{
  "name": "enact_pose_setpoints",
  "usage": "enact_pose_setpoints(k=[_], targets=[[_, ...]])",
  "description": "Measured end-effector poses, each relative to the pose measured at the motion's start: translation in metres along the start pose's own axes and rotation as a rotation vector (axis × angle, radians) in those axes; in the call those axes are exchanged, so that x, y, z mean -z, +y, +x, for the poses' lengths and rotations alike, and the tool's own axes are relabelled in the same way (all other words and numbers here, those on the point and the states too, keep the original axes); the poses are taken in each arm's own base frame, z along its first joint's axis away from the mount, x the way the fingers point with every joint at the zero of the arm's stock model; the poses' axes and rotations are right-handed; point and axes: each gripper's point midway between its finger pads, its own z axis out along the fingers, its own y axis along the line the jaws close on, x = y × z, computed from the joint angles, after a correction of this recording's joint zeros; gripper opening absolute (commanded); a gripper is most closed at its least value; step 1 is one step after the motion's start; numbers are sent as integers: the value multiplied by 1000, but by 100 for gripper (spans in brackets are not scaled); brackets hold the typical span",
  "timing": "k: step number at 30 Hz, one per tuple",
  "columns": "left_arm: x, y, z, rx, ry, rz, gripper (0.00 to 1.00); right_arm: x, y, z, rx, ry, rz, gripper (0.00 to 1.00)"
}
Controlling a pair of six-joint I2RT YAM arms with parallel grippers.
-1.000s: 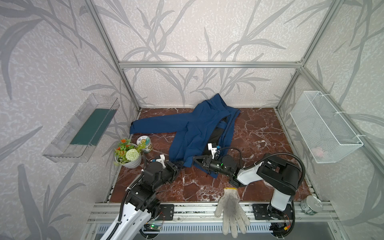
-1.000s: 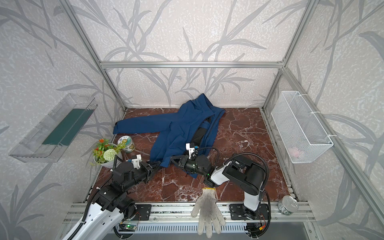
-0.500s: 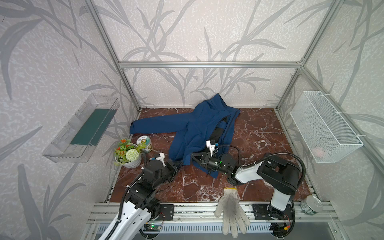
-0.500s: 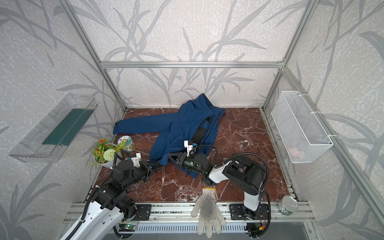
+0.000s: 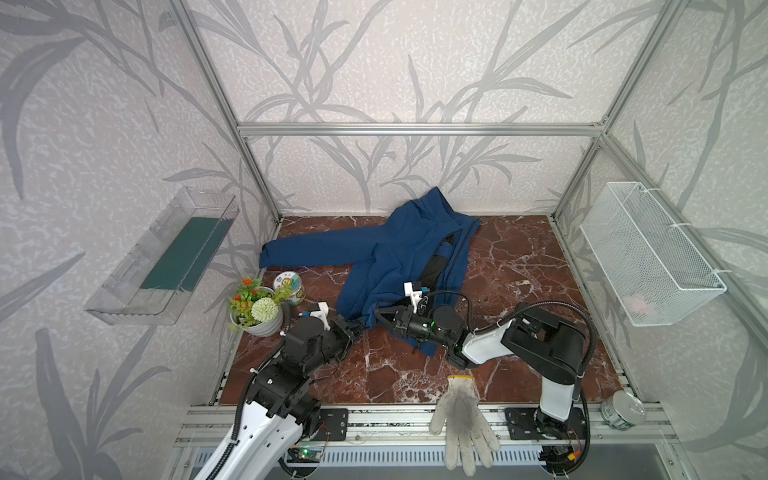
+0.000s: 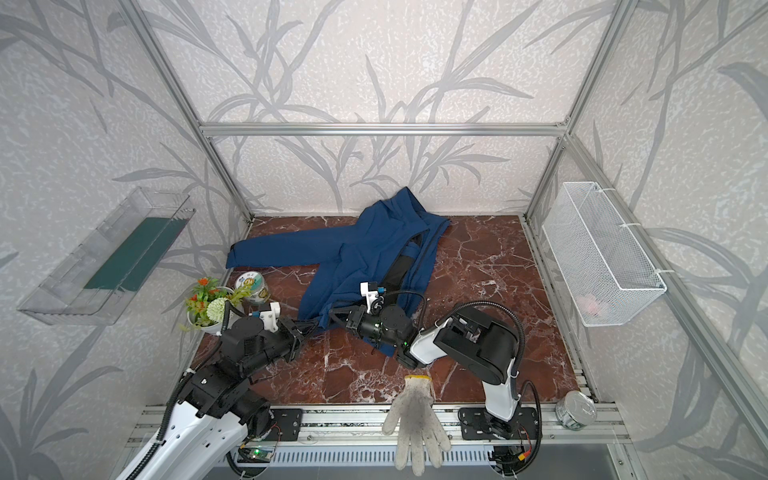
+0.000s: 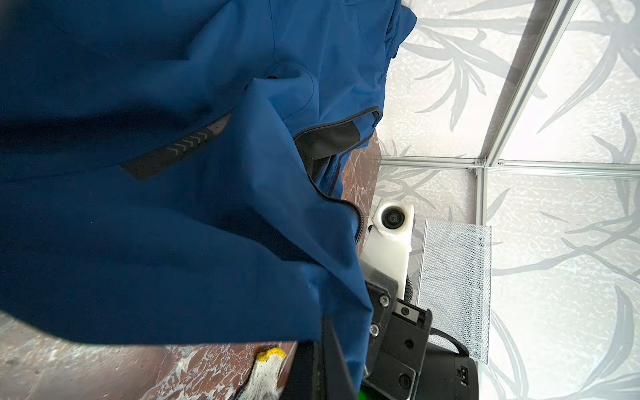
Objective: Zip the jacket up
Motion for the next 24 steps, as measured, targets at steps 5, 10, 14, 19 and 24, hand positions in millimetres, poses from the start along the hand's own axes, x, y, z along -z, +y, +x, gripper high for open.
enact_pose_setpoints(k=[5, 10, 14, 19, 24], targets=[[-1, 1, 1, -3, 4, -6, 0, -4, 0, 1, -2, 14, 10, 0], [1, 0, 1, -12, 5, -11, 1, -6, -6, 4, -3, 32, 41, 0], [1, 0, 1, -12, 8, -8, 5, -6, -10, 5, -9, 42, 56, 0], [1, -2, 1, -14, 8, 1, 18, -7, -10, 6, -14, 44, 53, 0], [1, -4, 1, -9, 7, 7, 28, -7, -12, 7, -17, 48, 59, 0]])
